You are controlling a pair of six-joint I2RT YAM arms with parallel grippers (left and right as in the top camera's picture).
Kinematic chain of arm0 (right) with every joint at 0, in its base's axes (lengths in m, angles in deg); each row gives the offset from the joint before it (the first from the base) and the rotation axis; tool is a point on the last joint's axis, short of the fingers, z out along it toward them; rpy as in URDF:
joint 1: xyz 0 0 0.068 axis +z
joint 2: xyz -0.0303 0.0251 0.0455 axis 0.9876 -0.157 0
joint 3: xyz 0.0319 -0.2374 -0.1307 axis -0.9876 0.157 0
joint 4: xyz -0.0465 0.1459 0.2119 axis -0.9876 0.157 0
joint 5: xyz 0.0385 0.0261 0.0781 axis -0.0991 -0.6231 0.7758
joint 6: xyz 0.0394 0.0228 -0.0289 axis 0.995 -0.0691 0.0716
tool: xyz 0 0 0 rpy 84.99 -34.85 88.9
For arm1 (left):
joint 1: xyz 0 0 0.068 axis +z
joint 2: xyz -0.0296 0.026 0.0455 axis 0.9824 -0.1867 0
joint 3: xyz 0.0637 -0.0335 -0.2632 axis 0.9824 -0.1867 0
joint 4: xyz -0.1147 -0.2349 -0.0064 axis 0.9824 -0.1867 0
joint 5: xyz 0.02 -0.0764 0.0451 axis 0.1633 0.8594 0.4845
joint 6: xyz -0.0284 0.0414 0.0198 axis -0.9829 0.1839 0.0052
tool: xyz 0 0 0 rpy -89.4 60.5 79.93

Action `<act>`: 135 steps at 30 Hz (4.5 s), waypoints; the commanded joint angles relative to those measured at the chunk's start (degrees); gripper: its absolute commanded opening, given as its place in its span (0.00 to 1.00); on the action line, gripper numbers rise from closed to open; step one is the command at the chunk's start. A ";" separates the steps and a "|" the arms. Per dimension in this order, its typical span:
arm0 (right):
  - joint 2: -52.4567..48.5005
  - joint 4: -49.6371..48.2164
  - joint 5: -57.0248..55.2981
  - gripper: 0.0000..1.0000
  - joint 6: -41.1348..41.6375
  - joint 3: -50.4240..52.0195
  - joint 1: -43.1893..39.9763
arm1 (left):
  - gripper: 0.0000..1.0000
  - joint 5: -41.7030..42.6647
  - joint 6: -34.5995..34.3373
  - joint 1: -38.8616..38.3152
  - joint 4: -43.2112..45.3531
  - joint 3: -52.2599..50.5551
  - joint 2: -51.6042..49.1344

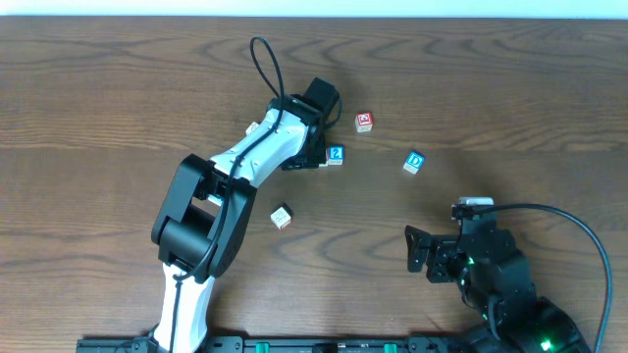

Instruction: Spell out Ai2

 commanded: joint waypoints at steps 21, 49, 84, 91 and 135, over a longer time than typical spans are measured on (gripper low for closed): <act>0.13 0.04 0.02 0.99 0.46 0.04 -0.26 | 0.36 0.00 0.39 -0.17 0.46 0.44 -0.35; 0.13 0.04 0.02 0.99 0.46 0.04 -0.26 | 0.39 -1.70 0.46 -0.17 2.58 0.44 -0.35; 0.13 0.04 0.02 0.99 0.46 0.04 -0.26 | 0.44 -4.63 1.09 -0.15 5.14 0.44 -0.35; 0.13 0.02 0.02 0.99 0.46 0.04 -0.26 | 0.45 -5.86 1.14 -0.15 6.36 0.46 -0.35; 0.13 0.04 0.02 0.99 0.46 0.04 -0.26 | 0.18 -11.91 1.92 1.84 4.92 2.19 2.34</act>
